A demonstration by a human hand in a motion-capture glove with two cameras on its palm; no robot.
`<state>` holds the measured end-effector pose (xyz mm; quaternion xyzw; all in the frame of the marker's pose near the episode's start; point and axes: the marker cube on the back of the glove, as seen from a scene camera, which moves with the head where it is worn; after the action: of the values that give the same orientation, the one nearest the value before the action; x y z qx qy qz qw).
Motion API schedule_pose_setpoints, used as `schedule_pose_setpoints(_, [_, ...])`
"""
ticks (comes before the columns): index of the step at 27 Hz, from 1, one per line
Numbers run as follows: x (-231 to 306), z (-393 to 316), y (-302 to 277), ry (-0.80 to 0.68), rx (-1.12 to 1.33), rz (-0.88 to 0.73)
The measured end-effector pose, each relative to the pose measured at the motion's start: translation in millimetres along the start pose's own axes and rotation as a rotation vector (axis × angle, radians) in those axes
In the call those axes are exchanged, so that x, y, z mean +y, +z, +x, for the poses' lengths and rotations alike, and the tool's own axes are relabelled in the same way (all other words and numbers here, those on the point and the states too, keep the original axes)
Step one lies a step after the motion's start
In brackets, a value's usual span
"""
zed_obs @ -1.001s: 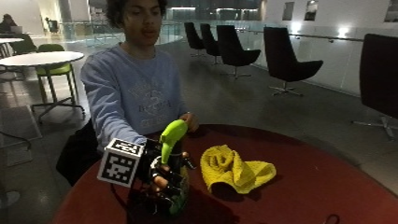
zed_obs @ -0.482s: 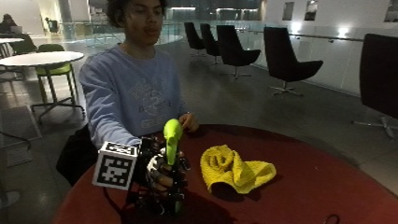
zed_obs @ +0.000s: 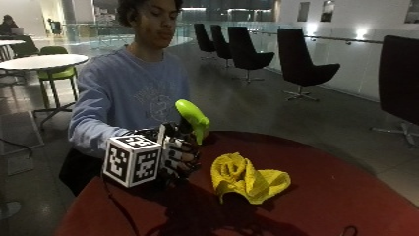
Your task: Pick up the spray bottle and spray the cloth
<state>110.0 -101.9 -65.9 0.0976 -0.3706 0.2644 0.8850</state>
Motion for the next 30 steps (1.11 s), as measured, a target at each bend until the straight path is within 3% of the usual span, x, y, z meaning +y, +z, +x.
schedule_pose_setpoints(5, [16.2,-9.2,34.3,0.088,-0.078,-0.223])
schedule_pose_setpoints(10, [18.2,-11.0,55.2,0.153,-0.071,-0.331])
schedule_pose_setpoints(30, [16.4,-10.5,72.6,0.309,-0.072,-0.38])
